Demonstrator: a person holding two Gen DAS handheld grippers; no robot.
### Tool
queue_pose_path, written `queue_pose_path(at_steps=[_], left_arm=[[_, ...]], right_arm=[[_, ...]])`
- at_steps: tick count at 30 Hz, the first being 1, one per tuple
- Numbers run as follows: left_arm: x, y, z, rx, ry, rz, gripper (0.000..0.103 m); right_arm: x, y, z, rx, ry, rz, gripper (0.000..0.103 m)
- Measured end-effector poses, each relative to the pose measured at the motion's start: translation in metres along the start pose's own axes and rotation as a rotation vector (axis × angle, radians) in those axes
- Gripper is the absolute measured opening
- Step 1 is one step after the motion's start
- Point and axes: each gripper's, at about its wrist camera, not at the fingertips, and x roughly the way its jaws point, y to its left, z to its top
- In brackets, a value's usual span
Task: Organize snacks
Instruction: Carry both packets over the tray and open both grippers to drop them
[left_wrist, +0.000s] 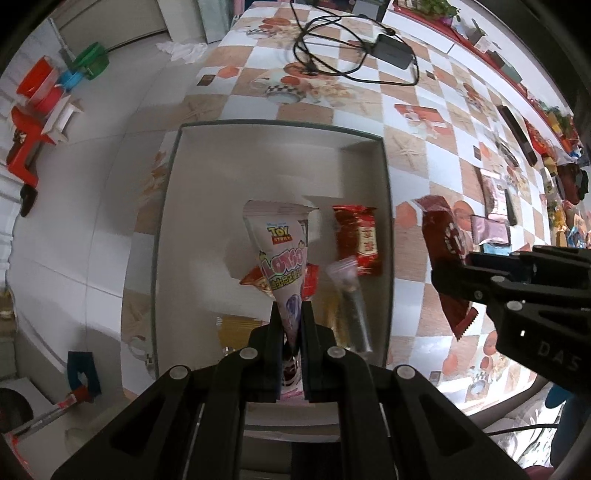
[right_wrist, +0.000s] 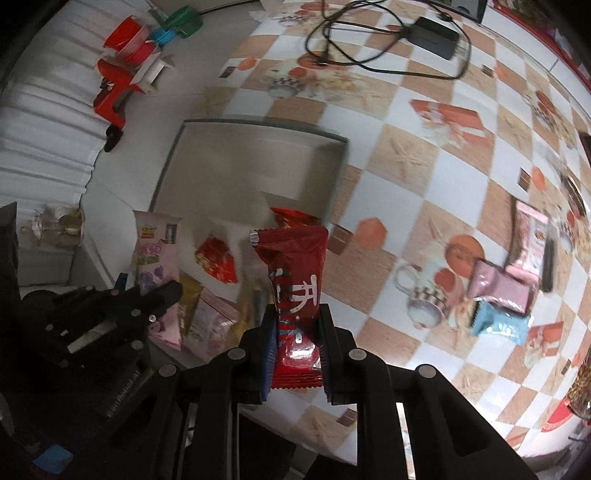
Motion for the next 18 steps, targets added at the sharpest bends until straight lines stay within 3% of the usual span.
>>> queue_pose_path(at_steps=[16,18], left_arm=[[0.028,0.013,-0.006,0.017,0.091,0.045,0.011],[0.03,0.013,-0.007,0.032,0.102,0.047,0.024]], right_arm=[[0.04,0.037,0.034,-0.005,0.071,0.071,0.022],[0.044,0.038,0.036,-0.003,0.079,0.073,0.022]])
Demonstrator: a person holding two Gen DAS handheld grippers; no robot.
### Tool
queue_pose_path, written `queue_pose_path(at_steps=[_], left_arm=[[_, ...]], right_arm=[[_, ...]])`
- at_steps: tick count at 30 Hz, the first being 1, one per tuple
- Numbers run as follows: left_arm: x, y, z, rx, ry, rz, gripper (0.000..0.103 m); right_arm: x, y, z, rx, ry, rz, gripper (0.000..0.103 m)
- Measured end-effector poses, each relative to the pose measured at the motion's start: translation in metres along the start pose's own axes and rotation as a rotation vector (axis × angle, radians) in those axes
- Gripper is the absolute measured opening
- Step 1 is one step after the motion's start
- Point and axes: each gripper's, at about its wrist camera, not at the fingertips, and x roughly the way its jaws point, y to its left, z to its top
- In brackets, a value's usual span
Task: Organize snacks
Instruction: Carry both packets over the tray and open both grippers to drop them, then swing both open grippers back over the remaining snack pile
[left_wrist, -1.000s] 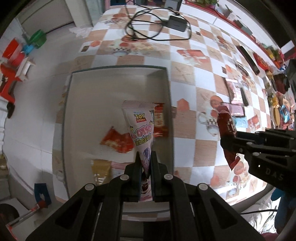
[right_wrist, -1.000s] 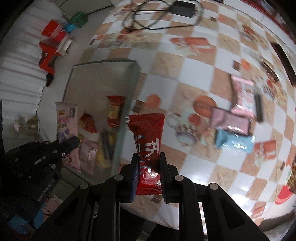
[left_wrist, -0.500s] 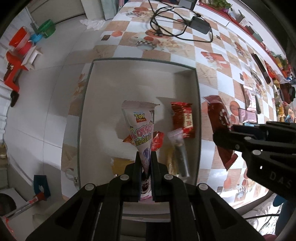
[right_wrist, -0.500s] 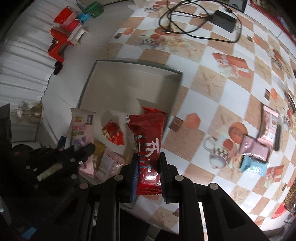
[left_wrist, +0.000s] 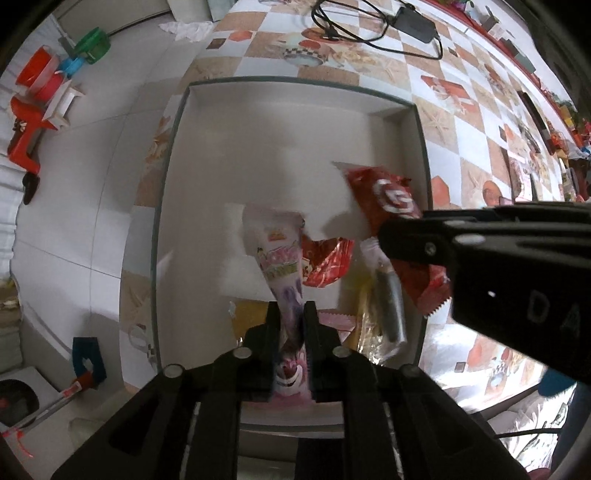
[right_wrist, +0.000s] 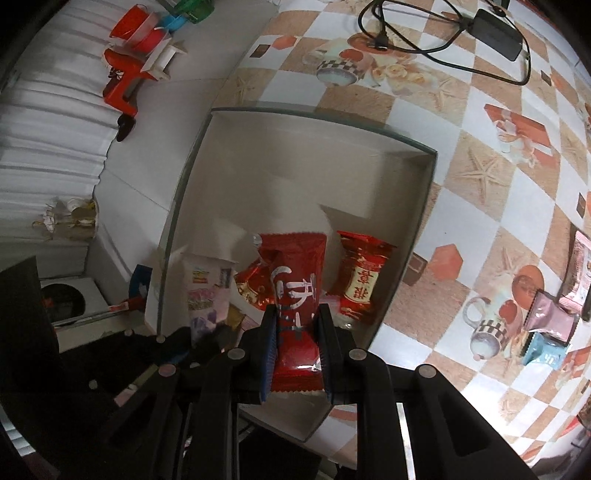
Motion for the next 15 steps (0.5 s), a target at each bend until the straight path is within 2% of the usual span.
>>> queue_pose_path(at_steps=[1,2,3,4,5,7,8,9,14,15], left_arm=[[0.0,0.0,0.0,-0.001,0.004,0.002,0.033],[0.0,0.0,-0.001,-0.001,0.002,0.01,0.055],[-0.001,-0.001,-0.001,-0.001,-0.006,0.02,0.071],[-0.003,-0.002,-0.002,0.001,-0.021,0.03,0.075],[-0.005,-0.004,-0.002,0.005,-0.03,0.036,0.077],[-0.006,-0.008,-0.001,0.02,-0.021,0.04,0.078],[-0.006,-0.009,0.0,0.02,-0.021,0.039,0.079],[-0.006,-0.011,0.001,0.021,-0.019,0.042,0.08],[-0.007,-0.027,0.004,0.056,-0.013,0.058,0.08],[-0.008,-0.031,0.003,0.065,-0.014,0.058,0.08]], right_arm=[[0.001,0.0,0.001,0.003,0.004,0.004,0.022],[0.003,-0.001,0.001,0.009,0.011,0.009,0.022],[0.005,-0.002,0.002,0.013,0.016,0.013,0.022],[0.006,-0.004,0.003,0.018,0.019,0.016,0.022],[0.006,-0.006,0.002,0.025,0.02,0.017,0.022],[0.006,-0.011,0.003,0.041,0.022,0.019,0.043],[0.005,-0.014,0.001,0.048,0.019,0.018,0.072],[0.003,-0.018,-0.001,0.058,0.005,0.013,0.084],[-0.004,-0.046,-0.011,0.129,-0.008,-0.001,0.086],[-0.005,-0.058,-0.015,0.159,-0.006,-0.01,0.102]])
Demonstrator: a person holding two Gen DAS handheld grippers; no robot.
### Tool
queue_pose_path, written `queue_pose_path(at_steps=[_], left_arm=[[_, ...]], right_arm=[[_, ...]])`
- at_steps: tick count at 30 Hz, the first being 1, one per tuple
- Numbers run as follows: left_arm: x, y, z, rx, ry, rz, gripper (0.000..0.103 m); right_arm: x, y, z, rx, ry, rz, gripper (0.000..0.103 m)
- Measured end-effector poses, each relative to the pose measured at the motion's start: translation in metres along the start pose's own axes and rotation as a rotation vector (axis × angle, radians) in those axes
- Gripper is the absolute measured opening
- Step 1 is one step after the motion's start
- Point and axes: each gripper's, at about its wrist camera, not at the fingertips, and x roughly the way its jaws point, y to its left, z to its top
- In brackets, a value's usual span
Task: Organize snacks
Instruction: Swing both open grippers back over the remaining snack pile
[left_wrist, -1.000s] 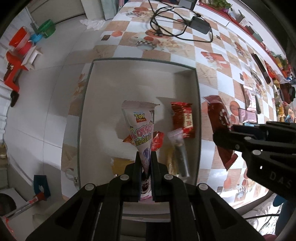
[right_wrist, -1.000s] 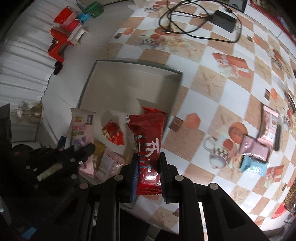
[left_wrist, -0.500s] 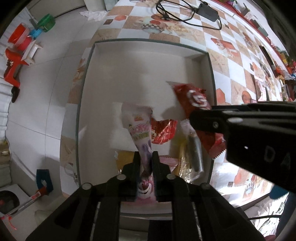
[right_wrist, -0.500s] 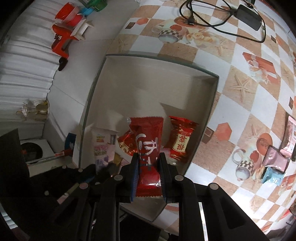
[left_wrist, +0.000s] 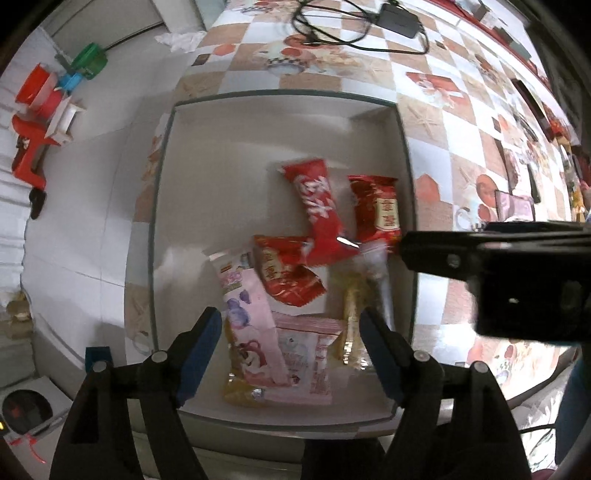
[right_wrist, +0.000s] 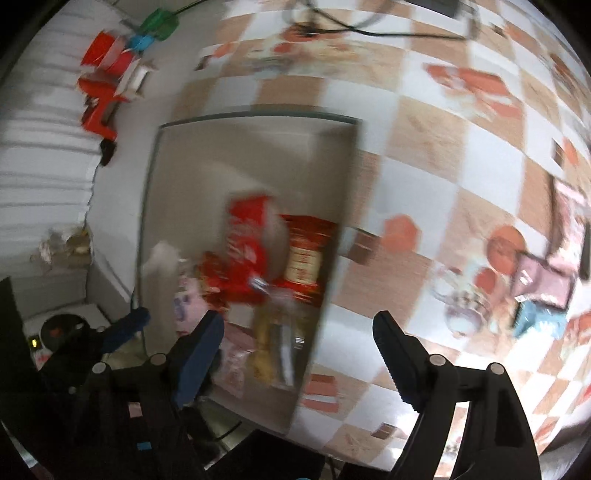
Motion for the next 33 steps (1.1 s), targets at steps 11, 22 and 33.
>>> queue_pose_path(at_steps=[11,22,33], left_arm=[[-0.005,-0.061,0.0,0.121,0.018,-0.032,0.08],[-0.007,-0.089,-0.01,0.205,0.06,-0.024,0.08],[-0.003,-0.117,-0.015,0.264,0.092,0.007,0.081]], right_arm=[[0.002,-0.14,-0.046,0.387,0.036,-0.103,0.103],[-0.018,-0.252,-0.062,0.745,-0.052,-0.181,0.103],[-0.005,-0.267,-0.031,0.667,-0.035,-0.217,0.103]])
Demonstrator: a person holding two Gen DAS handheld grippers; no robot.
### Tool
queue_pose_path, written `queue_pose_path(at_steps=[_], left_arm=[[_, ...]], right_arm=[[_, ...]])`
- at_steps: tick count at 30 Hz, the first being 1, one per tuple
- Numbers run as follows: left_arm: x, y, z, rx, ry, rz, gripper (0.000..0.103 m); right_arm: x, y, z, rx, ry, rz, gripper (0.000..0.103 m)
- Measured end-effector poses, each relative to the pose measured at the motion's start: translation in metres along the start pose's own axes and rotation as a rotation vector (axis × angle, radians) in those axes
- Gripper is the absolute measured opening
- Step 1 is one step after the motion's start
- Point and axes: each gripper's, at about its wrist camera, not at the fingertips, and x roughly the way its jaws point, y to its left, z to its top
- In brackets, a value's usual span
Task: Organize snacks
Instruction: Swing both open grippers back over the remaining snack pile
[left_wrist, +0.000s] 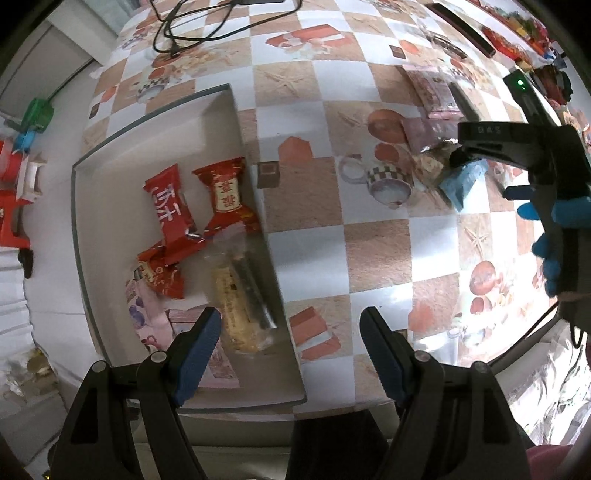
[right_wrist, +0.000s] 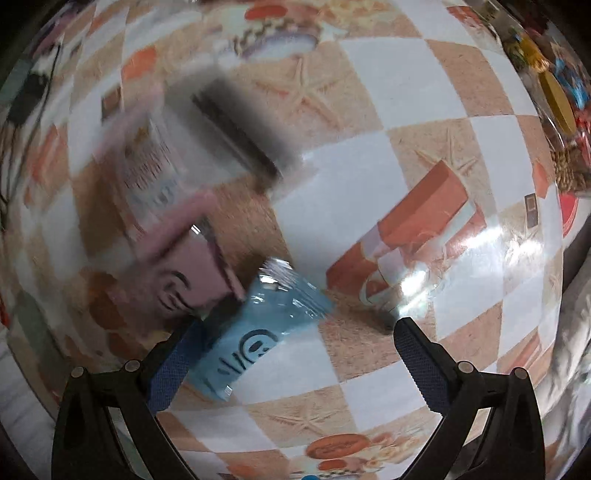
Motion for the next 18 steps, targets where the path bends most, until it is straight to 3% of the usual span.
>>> queue_pose_path(at_steps=[9,14,18], left_arm=[[0.006,-0.04,0.028,0.056,0.02,-0.026,0.081],[0.01,-0.069,0.074,0.042,0.029,-0.087,0.081],[0.022,-0.093,0.124,-0.01,0.058,-0.146,0.081]], right_arm=[[0.004,-0.05,-0.017,-0.029,0.006,-0.008,0.103],[0.008,-0.089,-0.027,-0.03,0.019,0.01,0.103],[0.01,-0.09,-0.035,-0.127,0.016,-0.007,0.103]])
